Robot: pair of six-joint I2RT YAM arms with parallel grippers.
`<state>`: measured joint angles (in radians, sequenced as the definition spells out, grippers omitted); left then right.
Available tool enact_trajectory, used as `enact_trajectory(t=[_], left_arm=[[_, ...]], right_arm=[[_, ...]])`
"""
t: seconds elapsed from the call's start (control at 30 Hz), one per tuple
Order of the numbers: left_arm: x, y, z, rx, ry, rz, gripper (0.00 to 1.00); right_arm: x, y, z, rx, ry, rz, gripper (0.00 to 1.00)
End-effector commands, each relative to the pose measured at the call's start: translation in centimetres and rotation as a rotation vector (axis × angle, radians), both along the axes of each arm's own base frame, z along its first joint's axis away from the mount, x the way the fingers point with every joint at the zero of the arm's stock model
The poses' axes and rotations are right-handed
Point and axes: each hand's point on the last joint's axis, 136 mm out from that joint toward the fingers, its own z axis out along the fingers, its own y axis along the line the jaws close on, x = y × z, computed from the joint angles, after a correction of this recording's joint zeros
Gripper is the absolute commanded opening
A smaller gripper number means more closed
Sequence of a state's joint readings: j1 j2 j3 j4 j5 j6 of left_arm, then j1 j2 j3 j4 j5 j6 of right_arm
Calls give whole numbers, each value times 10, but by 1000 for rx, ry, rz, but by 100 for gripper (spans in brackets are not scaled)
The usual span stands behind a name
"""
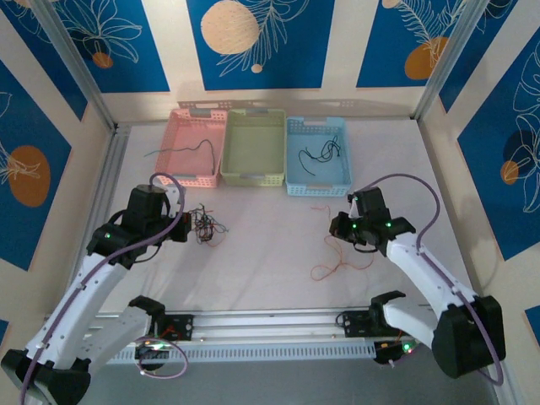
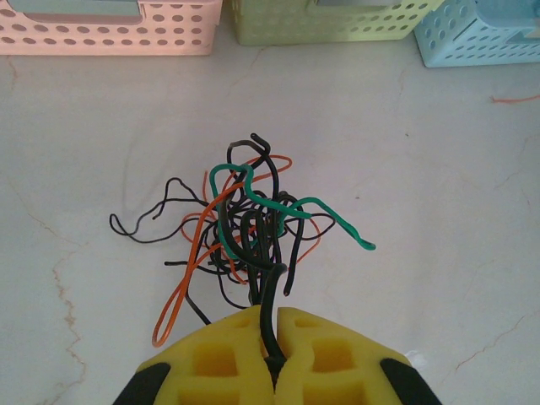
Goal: Untangle the cables
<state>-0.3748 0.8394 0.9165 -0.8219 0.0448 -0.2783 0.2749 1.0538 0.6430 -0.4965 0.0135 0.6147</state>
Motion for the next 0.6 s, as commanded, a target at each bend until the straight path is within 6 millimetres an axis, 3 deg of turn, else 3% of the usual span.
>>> enact_trajectory(t=[0.0,0.13,0.57], left_arm=[[1,0,2,-7,-19,-8,0],[1,0,1,-5,-17,-6,0],[1,-1,0,-6,-11,-10,0]], right_arm=[[7,7,-2,36,1,16,21],[1,7,-11,29,36,18,31],[-23,18,-38,24,149,94,48]])
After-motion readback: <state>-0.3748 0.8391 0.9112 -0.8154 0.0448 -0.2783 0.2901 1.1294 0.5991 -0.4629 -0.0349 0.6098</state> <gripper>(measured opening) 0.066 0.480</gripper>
